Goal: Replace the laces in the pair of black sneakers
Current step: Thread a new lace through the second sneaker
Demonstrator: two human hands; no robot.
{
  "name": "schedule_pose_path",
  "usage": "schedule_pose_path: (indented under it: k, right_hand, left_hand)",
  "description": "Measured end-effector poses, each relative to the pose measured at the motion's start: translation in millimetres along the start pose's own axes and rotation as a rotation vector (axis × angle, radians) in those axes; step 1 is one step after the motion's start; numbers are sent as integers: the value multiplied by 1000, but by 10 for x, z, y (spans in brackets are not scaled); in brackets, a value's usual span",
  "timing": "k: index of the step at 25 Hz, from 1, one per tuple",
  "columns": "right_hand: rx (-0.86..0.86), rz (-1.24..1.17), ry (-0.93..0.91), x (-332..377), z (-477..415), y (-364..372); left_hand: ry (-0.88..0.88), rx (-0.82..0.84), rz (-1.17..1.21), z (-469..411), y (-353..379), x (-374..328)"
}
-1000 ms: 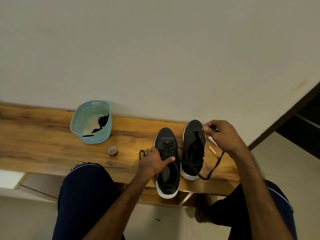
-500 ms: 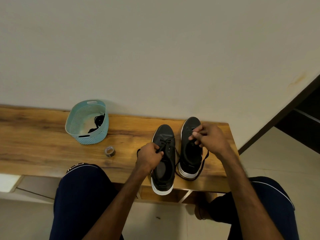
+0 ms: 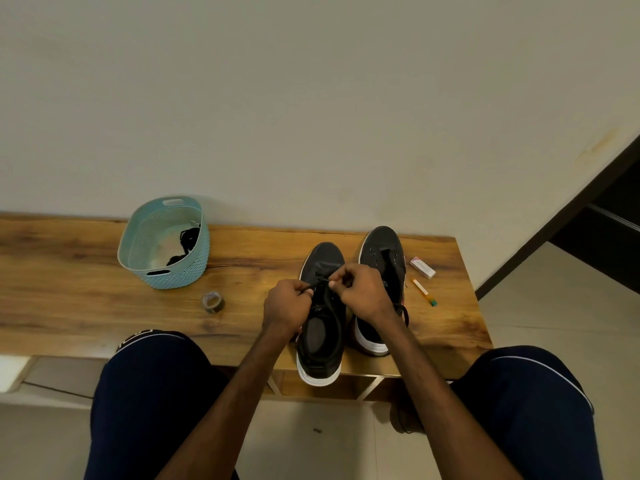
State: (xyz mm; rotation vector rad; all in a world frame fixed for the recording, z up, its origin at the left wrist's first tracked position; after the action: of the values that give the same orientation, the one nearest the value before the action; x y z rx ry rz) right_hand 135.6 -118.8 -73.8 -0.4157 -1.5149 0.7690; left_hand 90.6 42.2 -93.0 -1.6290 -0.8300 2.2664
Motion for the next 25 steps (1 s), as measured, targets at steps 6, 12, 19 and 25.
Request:
schedule_pose_path:
  k: [6,12,19,25]
  right_hand:
    - [66,118,-35,59,-19,206]
    - [104,217,-72,81,-36,283]
    - [192,17,105,-168,-70,271]
    - [237,61,111,-129,-11,321]
  left_hand:
    - [-2,4,24,-21,40,32]
    - [41,-13,27,23,39,-2]
    - [29,8,108,4,174,132]
    - [76,17,-1,-86,186,78]
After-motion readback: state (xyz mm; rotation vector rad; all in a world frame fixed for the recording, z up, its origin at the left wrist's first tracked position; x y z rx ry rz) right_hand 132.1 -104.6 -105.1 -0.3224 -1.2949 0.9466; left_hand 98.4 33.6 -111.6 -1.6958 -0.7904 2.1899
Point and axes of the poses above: each hand's wrist, its own z-axis away from the middle knuckle, its own y-axis out of the palm, x = y × z, the point moved 8 cm from there along -z, towards the middle knuckle, and after that the axes turned 5 degrees about z, right-handed, at the moved point
